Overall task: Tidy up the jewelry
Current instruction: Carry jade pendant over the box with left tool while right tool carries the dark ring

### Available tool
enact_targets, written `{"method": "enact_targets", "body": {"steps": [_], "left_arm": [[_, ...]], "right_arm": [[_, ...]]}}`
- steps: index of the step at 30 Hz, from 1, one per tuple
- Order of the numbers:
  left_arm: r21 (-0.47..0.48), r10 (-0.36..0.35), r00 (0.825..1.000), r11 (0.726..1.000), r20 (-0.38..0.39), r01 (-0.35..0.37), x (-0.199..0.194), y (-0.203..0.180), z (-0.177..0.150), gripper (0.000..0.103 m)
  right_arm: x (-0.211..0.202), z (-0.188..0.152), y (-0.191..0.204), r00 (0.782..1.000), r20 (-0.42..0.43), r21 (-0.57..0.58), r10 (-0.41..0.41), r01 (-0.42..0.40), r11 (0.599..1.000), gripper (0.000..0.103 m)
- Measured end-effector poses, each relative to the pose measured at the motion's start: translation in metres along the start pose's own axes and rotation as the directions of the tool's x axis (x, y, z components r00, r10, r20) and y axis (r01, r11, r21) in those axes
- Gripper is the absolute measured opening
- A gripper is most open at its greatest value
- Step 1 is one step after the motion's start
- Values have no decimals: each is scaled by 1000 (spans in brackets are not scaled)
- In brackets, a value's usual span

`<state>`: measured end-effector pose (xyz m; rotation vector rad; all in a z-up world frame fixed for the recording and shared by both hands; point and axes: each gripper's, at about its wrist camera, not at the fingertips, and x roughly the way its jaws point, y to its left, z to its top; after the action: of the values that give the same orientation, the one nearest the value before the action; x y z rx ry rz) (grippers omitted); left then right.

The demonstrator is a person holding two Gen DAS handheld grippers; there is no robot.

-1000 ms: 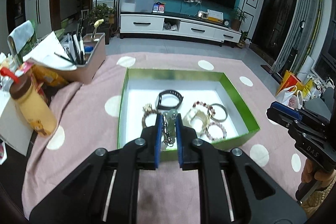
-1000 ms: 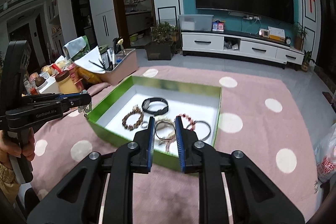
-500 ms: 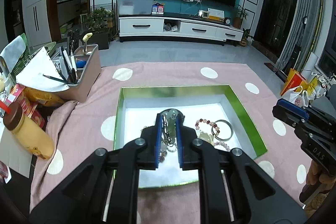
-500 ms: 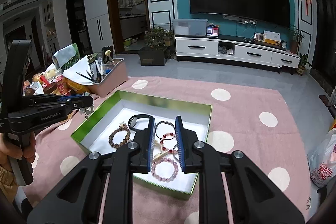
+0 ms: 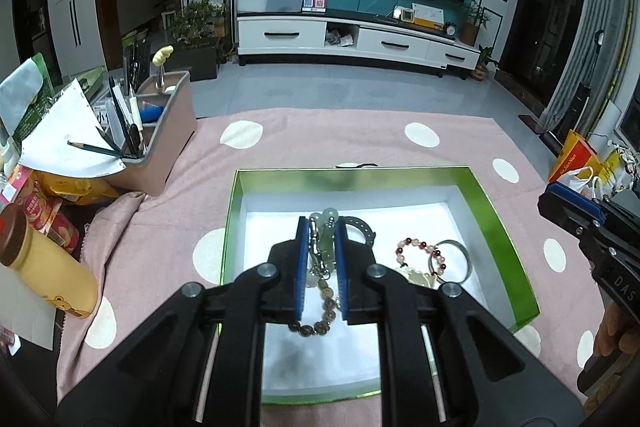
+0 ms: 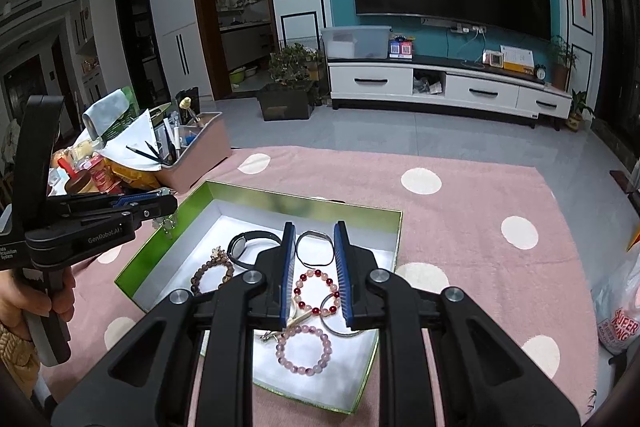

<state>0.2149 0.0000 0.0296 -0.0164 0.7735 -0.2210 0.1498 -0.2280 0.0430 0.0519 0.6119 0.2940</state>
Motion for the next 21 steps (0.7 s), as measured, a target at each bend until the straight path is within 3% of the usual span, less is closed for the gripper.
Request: {"method": "enact_targets", "body": {"steps": [21], "left_arm": [[-88,-2,989,996,-151,-11,65,22,8,12]], "right_arm": [[79,3,-22,982,-186,115,36,-15,993,19]]}}
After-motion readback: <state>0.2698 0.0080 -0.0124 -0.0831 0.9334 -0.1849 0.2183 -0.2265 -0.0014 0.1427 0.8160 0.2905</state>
